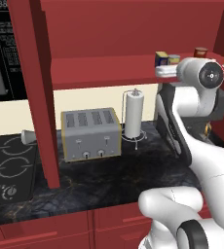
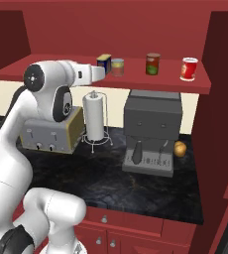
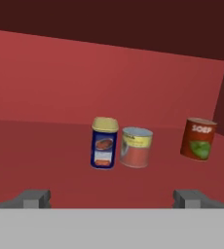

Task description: Stack two cans on top of the other two cans in the cabinet.

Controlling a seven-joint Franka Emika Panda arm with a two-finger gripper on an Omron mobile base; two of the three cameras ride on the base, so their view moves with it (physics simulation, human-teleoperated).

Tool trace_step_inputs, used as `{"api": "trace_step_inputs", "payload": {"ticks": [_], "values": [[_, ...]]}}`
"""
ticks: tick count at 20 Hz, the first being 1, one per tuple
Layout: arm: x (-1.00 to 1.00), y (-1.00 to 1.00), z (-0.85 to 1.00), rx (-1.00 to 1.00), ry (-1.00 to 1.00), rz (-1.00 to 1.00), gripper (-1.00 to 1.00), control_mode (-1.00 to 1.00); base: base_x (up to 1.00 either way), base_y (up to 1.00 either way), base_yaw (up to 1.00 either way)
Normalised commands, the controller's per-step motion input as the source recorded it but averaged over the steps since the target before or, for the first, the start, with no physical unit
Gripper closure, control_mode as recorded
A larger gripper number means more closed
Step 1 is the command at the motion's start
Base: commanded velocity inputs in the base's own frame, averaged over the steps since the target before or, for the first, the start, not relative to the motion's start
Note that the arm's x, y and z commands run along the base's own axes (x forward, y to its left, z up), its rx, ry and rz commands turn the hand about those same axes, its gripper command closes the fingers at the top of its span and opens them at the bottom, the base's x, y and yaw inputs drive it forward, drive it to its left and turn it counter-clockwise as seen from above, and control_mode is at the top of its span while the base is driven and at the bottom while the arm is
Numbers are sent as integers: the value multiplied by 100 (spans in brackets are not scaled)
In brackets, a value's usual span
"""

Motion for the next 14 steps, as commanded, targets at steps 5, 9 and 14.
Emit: {"api": "trace_step_inputs", "payload": {"ticks": [5,9,14], "values": [[0,0,0,0,0,-3,-100,-100,0,0,0],[0,0,0,0,-1,0,-100,-100,0,0,0],[1,0,0,0,0,0,-100,-100,0,0,0]]}}
